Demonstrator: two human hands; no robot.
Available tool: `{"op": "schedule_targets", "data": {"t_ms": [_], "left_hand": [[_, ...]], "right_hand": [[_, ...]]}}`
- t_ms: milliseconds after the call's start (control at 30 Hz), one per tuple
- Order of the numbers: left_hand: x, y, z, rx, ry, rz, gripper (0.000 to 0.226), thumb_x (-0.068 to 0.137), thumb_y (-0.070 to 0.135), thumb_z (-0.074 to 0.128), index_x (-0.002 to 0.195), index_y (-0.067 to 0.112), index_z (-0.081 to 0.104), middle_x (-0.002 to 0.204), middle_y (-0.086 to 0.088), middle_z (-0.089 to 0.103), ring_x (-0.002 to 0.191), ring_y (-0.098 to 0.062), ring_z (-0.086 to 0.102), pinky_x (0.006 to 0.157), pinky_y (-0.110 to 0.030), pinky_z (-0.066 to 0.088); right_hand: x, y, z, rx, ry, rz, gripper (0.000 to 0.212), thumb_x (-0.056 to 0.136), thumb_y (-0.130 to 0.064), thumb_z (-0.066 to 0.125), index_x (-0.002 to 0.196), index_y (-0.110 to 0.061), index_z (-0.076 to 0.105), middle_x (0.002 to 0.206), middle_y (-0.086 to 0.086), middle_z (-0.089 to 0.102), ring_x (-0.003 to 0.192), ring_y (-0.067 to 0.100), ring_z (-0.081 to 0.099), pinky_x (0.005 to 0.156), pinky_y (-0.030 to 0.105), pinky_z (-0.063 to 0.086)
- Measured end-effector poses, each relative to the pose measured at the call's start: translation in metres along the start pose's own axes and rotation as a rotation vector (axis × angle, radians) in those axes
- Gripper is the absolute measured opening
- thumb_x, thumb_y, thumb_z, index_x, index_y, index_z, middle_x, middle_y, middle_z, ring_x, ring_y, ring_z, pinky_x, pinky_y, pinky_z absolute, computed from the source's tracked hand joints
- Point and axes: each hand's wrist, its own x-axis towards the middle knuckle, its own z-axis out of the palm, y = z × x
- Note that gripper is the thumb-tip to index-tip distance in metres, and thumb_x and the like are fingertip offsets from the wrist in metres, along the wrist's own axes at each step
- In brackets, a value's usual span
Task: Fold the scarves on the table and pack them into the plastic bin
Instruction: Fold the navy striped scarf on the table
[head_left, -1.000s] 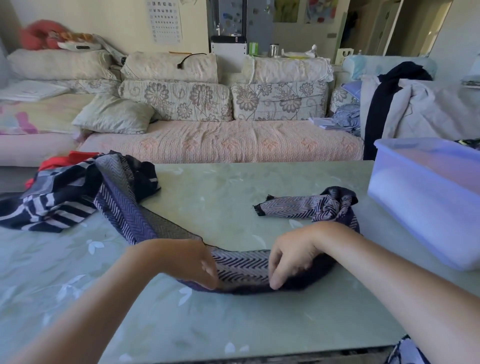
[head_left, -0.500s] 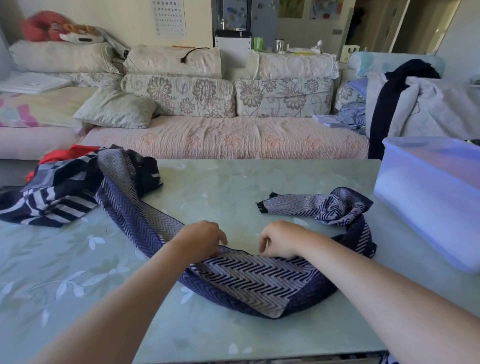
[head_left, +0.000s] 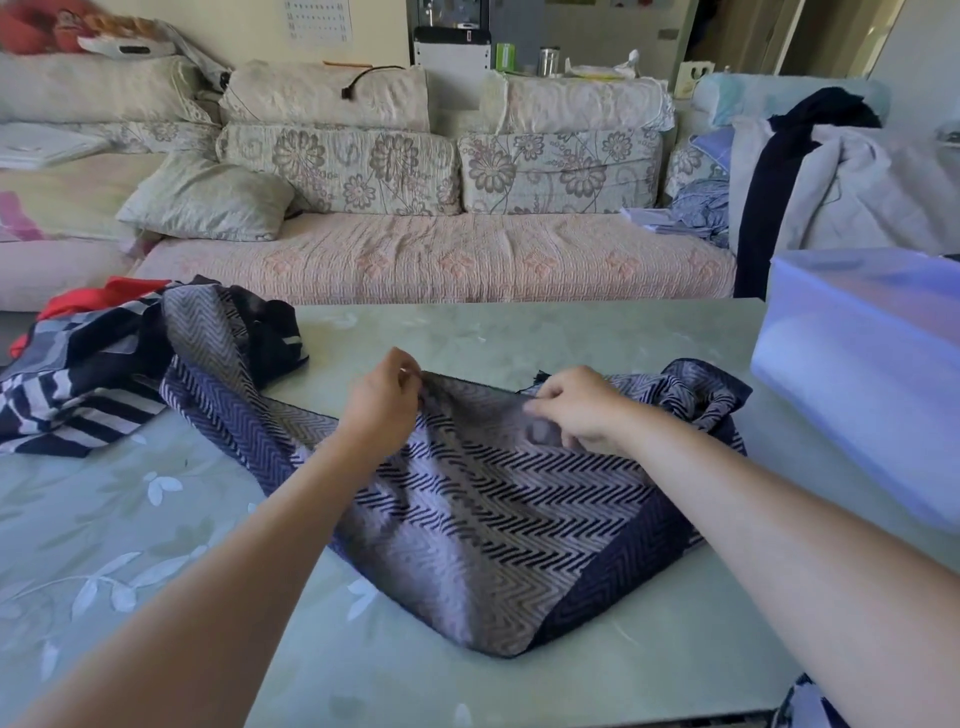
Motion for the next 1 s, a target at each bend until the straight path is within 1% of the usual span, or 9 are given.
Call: {"op": "schedule_targets", "data": {"t_ms": [67,133,233,333,467,533,633,767,1000], "left_hand": [[-0.003,0.002,0.005,0.004,-0.125,0.031,0.036,0.1,0.014,0.048,0.131,0.03,0.04,0.127,-0.005,0.061,0.097,-0.026,0.063,0.081,-0.046,0.053],[-0.007,0.001,0.011,0.134,-0.299,0.047,0.066,0.1,0.012,0.05,0.153,0.027,0.013,0.15,-0.008,0.041,0.101,-0.025,0.059,0.076,-0.045,0.049],[-0.015,-0.004,0.013,0.471,-0.474,0.118,0.068,0.102,0.023,0.048,0.156,0.03,0.009,0.161,-0.004,0.02,0.127,-0.033,0.047,0.088,-0.037,0.044],[-0.021,-0.016,0.013,0.679,-0.585,0.08,0.068,0.099,0.047,0.047,0.155,0.033,0.011,0.164,0.001,0.003,0.149,-0.028,0.014,0.116,-0.048,0.026],[-0.03,-0.025,0.012,0.804,-0.711,-0.114,0.082,0.089,0.077,0.032,0.153,0.044,-0.006,0.163,0.006,-0.017,0.15,-0.027,-0.012,0.118,-0.06,0.01],[-0.033,-0.025,0.01,0.835,-0.717,-0.122,0.087,0.083,0.083,0.03,0.152,0.046,-0.009,0.161,0.007,-0.022,0.149,-0.027,-0.017,0.116,-0.063,0.004],[-0.036,-0.023,0.008,0.936,-0.674,0.042,0.101,0.07,0.093,0.013,0.153,0.042,-0.009,0.161,0.004,-0.024,0.148,-0.025,-0.022,0.118,-0.06,-0.006],[-0.048,-0.021,0.016,0.916,-0.594,0.275,0.129,0.038,0.098,-0.022,0.153,0.04,-0.009,0.162,0.001,-0.02,0.148,-0.024,-0.021,0.12,-0.049,-0.01],[-0.074,0.003,0.077,0.739,-0.61,0.244,0.109,0.062,0.098,0.008,0.153,0.042,-0.011,0.161,0.005,-0.023,0.147,-0.02,-0.024,0.119,-0.054,-0.01]], "right_hand": [[0.006,0.003,-0.008,-0.092,0.324,-0.005,0.022,0.096,-0.027,0.062,0.082,-0.011,0.07,0.08,0.008,0.073,0.07,0.023,0.068,0.065,0.028,0.049],[0.009,0.008,-0.012,-0.151,0.476,-0.095,0.019,0.099,-0.021,0.059,0.112,-0.011,0.066,0.117,0.011,0.066,0.106,0.028,0.064,0.084,0.032,0.048],[0.006,0.015,-0.002,-0.268,0.174,-0.179,0.072,0.098,-0.014,0.058,0.157,-0.024,0.018,0.166,0.009,0.001,0.137,0.033,0.042,0.092,0.033,0.046],[-0.003,0.018,0.019,-0.518,0.057,-0.187,0.073,0.096,-0.014,0.052,0.156,-0.032,0.014,0.165,0.004,-0.013,0.145,0.036,0.027,0.108,0.049,0.038],[-0.028,0.018,0.057,-0.444,-0.063,0.086,0.069,0.099,-0.052,0.039,0.156,-0.028,0.01,0.165,0.01,0.002,0.15,0.033,0.006,0.115,0.062,0.017],[-0.038,0.026,0.073,-0.443,-0.182,0.153,0.081,0.093,-0.072,0.027,0.157,-0.036,-0.006,0.166,0.007,-0.015,0.152,0.03,-0.011,0.113,0.069,0.002],[-0.038,0.048,0.066,-0.521,-0.247,0.09,0.084,0.09,-0.078,0.022,0.153,-0.042,-0.02,0.162,0.001,-0.03,0.149,0.023,-0.027,0.112,0.07,-0.009],[-0.025,0.087,0.015,-0.584,-0.311,0.03,0.089,0.087,-0.084,0.025,0.152,-0.044,-0.02,0.159,-0.005,-0.034,0.148,0.018,-0.028,0.117,0.062,-0.003],[-0.014,0.111,-0.039,-0.743,-0.323,0.174,0.082,0.095,-0.066,0.037,0.157,-0.038,-0.009,0.166,0.003,-0.017,0.153,0.026,-0.011,0.12,0.057,0.002]]}}
